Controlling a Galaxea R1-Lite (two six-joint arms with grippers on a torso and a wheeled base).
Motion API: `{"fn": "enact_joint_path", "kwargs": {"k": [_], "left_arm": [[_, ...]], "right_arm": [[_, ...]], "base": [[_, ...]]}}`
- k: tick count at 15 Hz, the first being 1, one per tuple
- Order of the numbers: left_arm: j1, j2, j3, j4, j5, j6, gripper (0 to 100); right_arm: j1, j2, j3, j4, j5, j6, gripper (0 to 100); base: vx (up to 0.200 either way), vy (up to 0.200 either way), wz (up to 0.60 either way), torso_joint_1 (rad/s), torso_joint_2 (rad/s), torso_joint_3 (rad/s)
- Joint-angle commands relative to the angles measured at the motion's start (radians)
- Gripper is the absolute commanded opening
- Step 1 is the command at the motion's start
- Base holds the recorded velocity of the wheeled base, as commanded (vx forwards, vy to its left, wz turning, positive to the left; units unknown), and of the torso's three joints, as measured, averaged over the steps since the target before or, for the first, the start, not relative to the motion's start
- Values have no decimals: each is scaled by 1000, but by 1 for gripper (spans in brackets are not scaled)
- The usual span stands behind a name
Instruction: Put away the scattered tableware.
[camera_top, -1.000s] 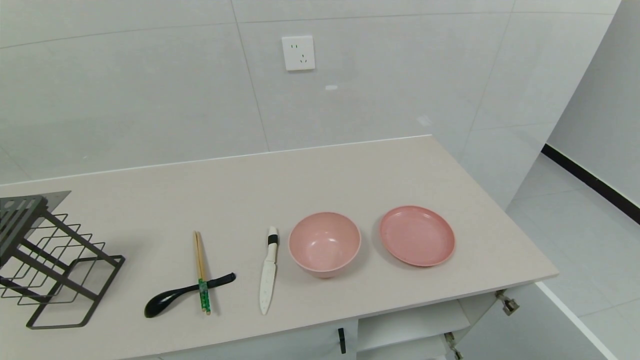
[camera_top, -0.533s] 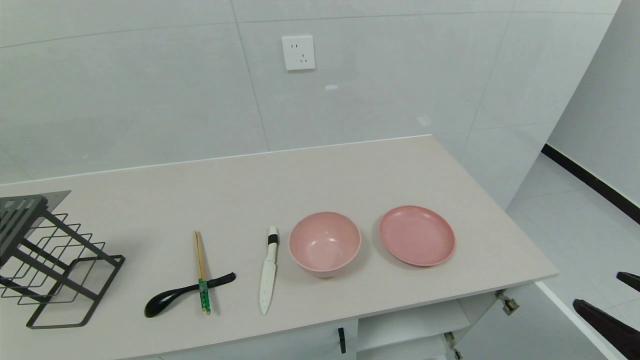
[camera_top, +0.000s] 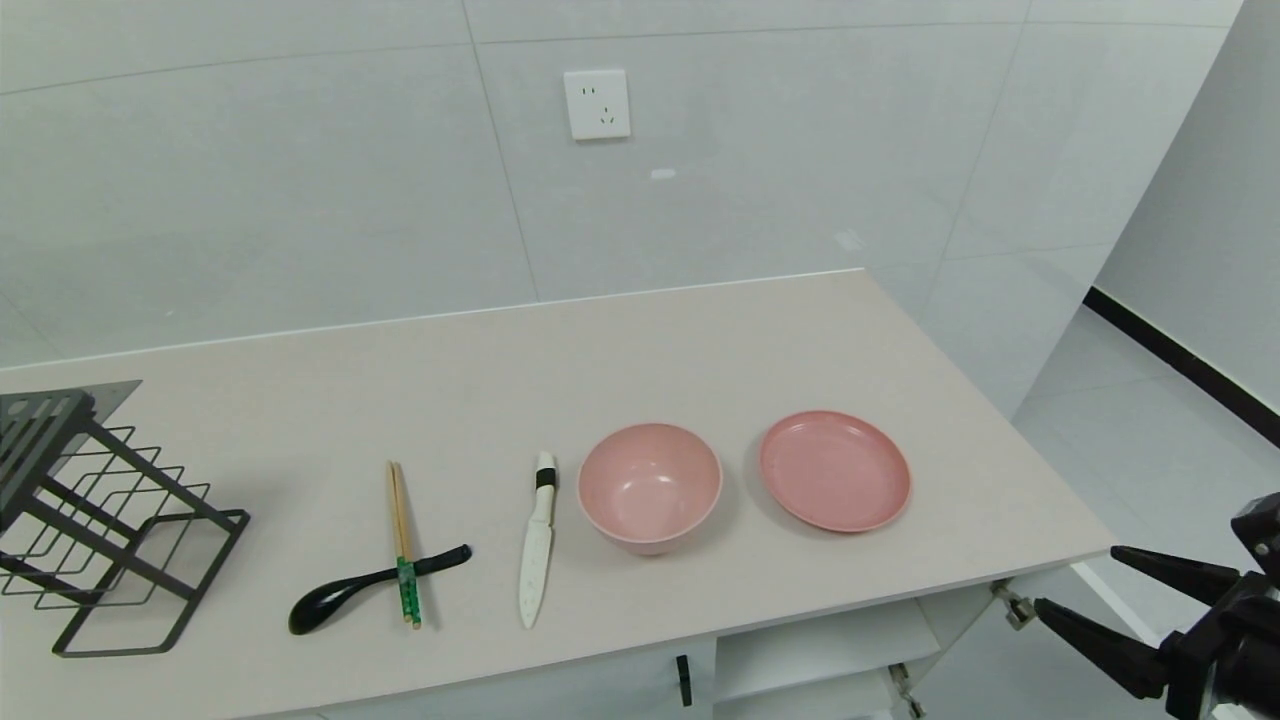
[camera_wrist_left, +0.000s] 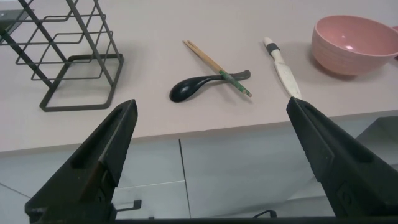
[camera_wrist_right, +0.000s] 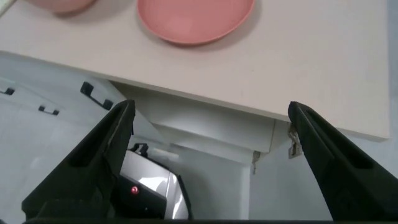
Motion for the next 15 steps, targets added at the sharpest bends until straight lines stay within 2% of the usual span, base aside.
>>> {"fn": "enact_joint_path", "kwargs": {"k": [1, 7, 8, 12, 15], "left_arm": [[0, 1, 0, 0, -1, 0, 100], [0, 1, 0, 0, -1, 0, 100], [0, 1, 0, 0, -1, 0, 100], [0, 1, 0, -1, -1, -5, 100], [0, 1, 0, -1, 1, -5, 100]], "right_arm": [[9, 90, 1, -12, 6, -10, 100], [39, 242, -102, -49, 6, -10, 100], [40, 300, -186, -49, 8, -3, 100], [39, 376, -358, -43, 0, 49, 100], [43, 411, -411, -40, -37, 61, 100]], "base": [[0, 0, 0, 0, 0, 0], [0, 0, 0, 0, 0, 0], [0, 0, 0, 0, 0, 0], [0, 0, 0, 0, 0, 0], [0, 0, 0, 0, 0, 0]]}}
